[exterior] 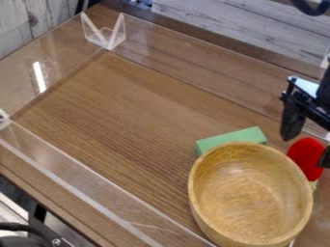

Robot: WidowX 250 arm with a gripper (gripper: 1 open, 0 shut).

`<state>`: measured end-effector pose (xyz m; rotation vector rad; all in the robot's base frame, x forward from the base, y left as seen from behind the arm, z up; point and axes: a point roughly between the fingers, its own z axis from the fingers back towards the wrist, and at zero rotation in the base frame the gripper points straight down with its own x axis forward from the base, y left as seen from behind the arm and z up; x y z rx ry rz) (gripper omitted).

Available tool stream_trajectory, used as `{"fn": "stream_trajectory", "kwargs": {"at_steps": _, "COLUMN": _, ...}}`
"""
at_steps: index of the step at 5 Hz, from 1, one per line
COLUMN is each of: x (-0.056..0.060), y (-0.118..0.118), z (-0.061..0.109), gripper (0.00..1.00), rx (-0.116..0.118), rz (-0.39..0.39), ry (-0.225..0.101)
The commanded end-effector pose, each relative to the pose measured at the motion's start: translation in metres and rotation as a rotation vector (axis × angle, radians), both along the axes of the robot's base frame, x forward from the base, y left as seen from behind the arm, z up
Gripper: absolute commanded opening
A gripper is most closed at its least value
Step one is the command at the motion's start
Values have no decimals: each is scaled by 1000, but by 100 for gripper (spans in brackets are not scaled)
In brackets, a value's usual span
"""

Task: Move the red object to the left side of the table

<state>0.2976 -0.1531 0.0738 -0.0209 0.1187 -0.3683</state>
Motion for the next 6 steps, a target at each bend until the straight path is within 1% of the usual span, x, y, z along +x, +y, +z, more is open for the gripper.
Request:
{"fn": "stream_trajectory", "kwargs": {"at_steps": 1, "x": 3, "y": -4, "z": 9, "gripper": 100, "rx": -28, "rz": -26, "ry": -53}}
{"fn": "stream_trajectory", "kwargs": {"at_steps": 2, "x": -1, "y": -3, "z": 1, "gripper": 100, "rx": -27, "rz": -52, "ry": -53}}
{"fn": "stream_trajectory", "kwargs": {"at_steps": 3, "x": 0, "y": -3, "z": -4, "gripper": 100, "rx": -28, "rz": -90, "ry": -67}}
{"fn": "stream_trajectory", "kwargs": {"at_steps": 4, "x": 10, "y": -3, "z": -10, "gripper": 100, "rx": -27, "rz": -82, "ry": -84}}
{"fn": "stream_trajectory", "kwargs": {"at_steps": 5, "x": 20, "y": -3, "z": -17, "gripper": 100, "rx": -23, "rz": -66, "ry": -94}}
{"fn": "stream_trajectory", "kwargs": {"at_steps": 6, "x": 29, "y": -2, "z": -12, "gripper": 100, "rx": -27, "rz": -171, "ry": -107}}
